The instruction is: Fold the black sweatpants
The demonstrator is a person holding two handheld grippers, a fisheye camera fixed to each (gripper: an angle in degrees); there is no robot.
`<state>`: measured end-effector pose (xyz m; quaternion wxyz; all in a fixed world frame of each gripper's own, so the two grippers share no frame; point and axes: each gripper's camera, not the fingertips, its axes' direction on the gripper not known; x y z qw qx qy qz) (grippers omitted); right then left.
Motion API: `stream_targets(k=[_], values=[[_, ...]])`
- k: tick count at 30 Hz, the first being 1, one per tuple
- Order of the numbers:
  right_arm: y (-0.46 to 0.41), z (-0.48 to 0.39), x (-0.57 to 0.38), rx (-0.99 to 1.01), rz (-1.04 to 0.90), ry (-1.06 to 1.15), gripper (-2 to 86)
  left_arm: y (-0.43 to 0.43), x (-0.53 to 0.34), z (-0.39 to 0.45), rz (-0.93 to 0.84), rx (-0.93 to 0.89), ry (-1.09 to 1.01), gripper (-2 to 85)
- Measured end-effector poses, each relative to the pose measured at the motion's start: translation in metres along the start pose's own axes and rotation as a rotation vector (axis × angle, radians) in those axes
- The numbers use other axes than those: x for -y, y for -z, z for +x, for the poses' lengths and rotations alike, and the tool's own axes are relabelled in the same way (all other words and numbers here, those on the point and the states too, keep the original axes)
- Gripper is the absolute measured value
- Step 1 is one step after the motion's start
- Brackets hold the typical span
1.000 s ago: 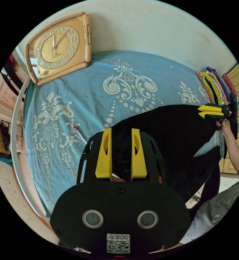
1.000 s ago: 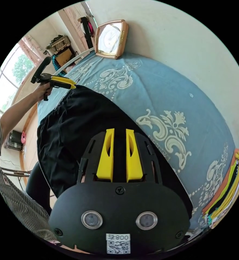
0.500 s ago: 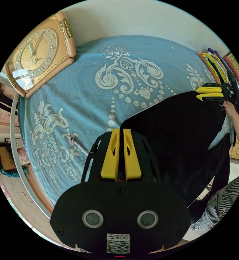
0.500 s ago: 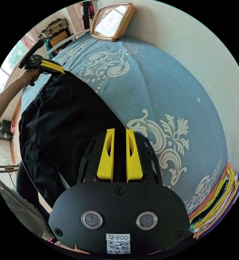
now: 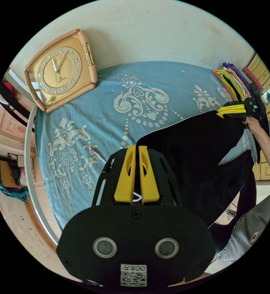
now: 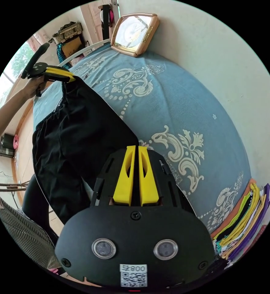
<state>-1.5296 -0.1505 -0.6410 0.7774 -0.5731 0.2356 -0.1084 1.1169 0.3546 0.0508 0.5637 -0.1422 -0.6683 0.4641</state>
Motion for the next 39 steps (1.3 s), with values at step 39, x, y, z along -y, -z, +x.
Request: stream_targets(k=[39], values=[[0.052, -0.293, -0.111, 0.14, -0.08, 0.159, 1.5, -0.013, -0.286, 0.03, -0.096, -0.076, -0.016, 1.0]])
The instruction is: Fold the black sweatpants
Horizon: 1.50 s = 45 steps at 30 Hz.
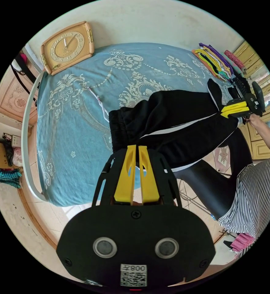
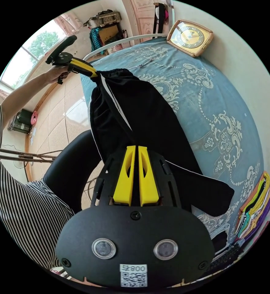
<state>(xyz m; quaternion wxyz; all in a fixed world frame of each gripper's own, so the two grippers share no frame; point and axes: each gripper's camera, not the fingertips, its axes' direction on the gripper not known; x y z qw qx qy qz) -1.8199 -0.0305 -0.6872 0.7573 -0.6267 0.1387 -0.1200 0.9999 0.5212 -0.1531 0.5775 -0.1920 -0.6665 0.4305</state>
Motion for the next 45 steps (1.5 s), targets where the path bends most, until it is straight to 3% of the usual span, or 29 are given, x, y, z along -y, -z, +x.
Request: stream_targets(k=[33, 45], values=[[-0.173, -0.138, 0.05, 0.149, -0.174, 0.026, 1.9, -0.148, -0.125, 0.015, -0.072, -0.007, 0.037, 1.1], [-0.209, -0.159, 0.067, 0.154, -0.153, 0.019, 2.0, -0.176, -0.21, 0.037, 0.202, -0.181, 0.196, 2.1]])
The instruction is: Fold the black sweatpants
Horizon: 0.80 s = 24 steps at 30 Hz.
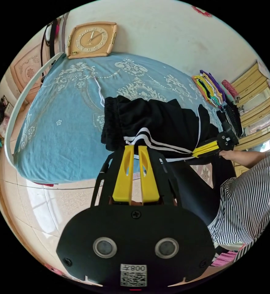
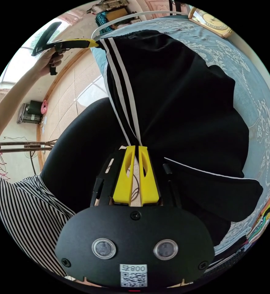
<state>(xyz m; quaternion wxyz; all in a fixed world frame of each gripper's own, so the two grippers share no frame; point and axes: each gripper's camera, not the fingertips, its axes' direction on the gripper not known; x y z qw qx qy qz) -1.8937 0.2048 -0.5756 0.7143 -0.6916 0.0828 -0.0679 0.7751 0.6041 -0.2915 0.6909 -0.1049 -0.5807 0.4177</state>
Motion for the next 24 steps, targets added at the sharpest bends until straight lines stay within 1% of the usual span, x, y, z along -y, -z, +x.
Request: stream_targets(k=[2, 5, 9, 12, 17, 20, 23, 24], values=[[-0.005, -0.001, 0.003, 0.003, 0.001, -0.003, 2.0, -0.011, -0.008, 0.013, 0.019, 0.009, -0.017, 2.1], [-0.011, -0.002, 0.009, 0.01, -0.006, -0.007, 2.0, -0.025, -0.02, 0.019, 0.041, 0.093, 0.02, 1.9], [-0.021, -0.005, 0.015, 0.002, -0.006, 0.003, 2.0, -0.034, -0.036, -0.01, 0.025, 0.213, 0.117, 2.2], [-0.028, -0.004, 0.018, 0.011, 0.005, -0.007, 2.0, -0.035, -0.045, -0.034, 0.039, 0.179, 0.165, 3.2], [-0.038, -0.002, 0.021, 0.025, 0.014, -0.015, 1.9, -0.064, -0.058, -0.056, -0.053, 0.173, 0.192, 5.9], [-0.044, -0.001, 0.024, 0.021, 0.012, -0.01, 1.8, -0.066, -0.079, -0.07, 0.051, 0.062, 0.276, 7.7], [-0.052, 0.001, 0.025, 0.022, 0.008, -0.005, 1.5, -0.076, -0.11, -0.094, 0.153, -0.162, 0.427, 9.0], [-0.055, 0.003, 0.026, 0.024, 0.006, -0.005, 1.5, -0.084, -0.124, -0.104, 0.202, -0.282, 0.496, 9.3]])
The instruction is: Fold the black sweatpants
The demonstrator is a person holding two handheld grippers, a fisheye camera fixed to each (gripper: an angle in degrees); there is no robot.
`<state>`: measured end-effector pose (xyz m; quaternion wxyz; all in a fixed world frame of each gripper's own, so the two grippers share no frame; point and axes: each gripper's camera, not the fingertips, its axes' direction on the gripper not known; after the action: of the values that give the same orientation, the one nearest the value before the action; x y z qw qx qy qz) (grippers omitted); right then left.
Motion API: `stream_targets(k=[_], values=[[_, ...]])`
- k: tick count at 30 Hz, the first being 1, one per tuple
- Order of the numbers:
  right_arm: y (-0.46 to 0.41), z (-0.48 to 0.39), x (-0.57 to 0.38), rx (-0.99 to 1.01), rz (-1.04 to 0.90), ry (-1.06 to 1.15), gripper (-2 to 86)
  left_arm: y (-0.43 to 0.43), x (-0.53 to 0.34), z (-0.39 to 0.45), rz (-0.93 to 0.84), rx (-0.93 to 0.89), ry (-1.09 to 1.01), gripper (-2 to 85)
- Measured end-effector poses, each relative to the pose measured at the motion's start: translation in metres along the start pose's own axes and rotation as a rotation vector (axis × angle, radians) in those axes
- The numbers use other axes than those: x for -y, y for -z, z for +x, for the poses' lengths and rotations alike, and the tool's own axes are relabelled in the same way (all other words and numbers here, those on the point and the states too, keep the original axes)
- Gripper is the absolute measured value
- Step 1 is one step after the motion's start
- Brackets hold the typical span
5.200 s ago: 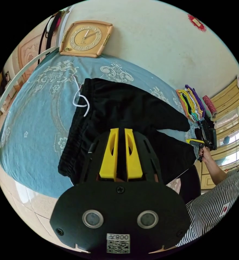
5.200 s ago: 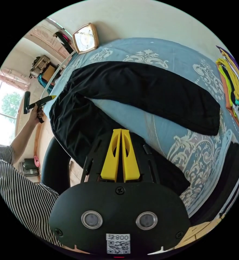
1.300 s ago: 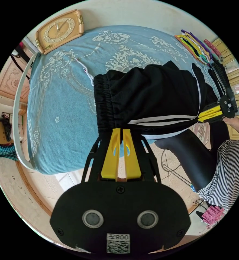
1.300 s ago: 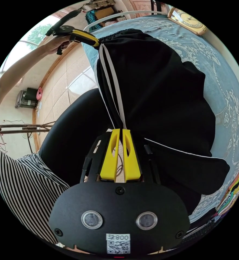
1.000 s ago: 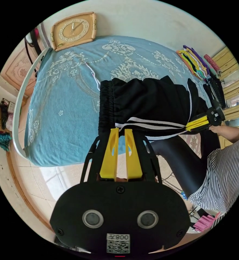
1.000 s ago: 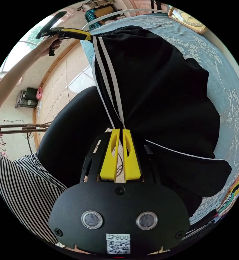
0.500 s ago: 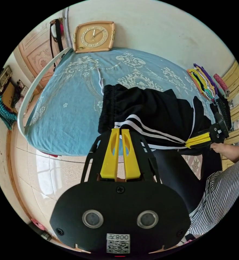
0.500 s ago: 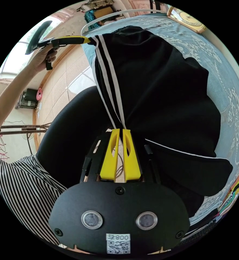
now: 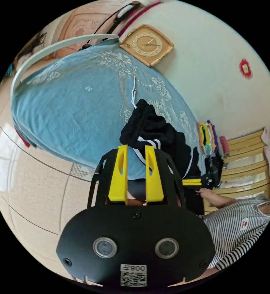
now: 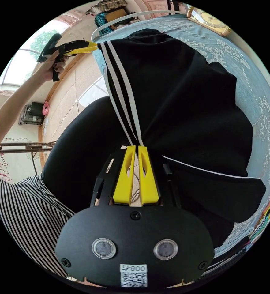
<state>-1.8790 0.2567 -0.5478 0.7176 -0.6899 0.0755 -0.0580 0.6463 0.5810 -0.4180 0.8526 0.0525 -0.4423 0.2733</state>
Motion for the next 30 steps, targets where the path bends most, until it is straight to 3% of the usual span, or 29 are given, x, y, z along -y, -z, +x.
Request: stream_targets(k=[4, 7, 11, 13, 16, 19, 22, 30], values=[[-0.006, 0.006, 0.001, 0.011, 0.0, -0.004, 1.3, -0.019, -0.03, -0.048, 0.149, -0.298, 0.292, 9.7], [-0.011, 0.011, 0.0, 0.017, 0.003, -0.008, 1.3, -0.045, -0.032, -0.061, 0.166, -0.377, 0.394, 9.2], [-0.017, 0.018, -0.001, 0.014, -0.005, -0.004, 1.4, -0.059, -0.017, -0.048, 0.206, -0.38, 0.367, 5.2], [-0.02, 0.021, -0.003, 0.006, -0.006, -0.003, 1.4, -0.053, 0.0, -0.024, 0.299, -0.438, 0.235, 4.4], [-0.025, 0.025, -0.007, -0.014, 0.0, -0.003, 1.3, -0.053, 0.017, 0.002, 0.29, -0.324, 0.103, 4.2], [-0.031, 0.032, -0.012, -0.017, 0.005, -0.008, 1.4, -0.08, 0.023, -0.004, 0.114, -0.065, 0.214, 4.9], [-0.035, 0.04, -0.018, -0.014, 0.003, -0.006, 1.4, -0.089, 0.016, -0.011, 0.162, -0.162, 0.311, 5.8], [-0.048, 0.072, -0.04, 0.008, 0.017, -0.026, 1.2, -0.08, 0.007, 0.059, 0.314, -0.112, 0.227, 3.5]])
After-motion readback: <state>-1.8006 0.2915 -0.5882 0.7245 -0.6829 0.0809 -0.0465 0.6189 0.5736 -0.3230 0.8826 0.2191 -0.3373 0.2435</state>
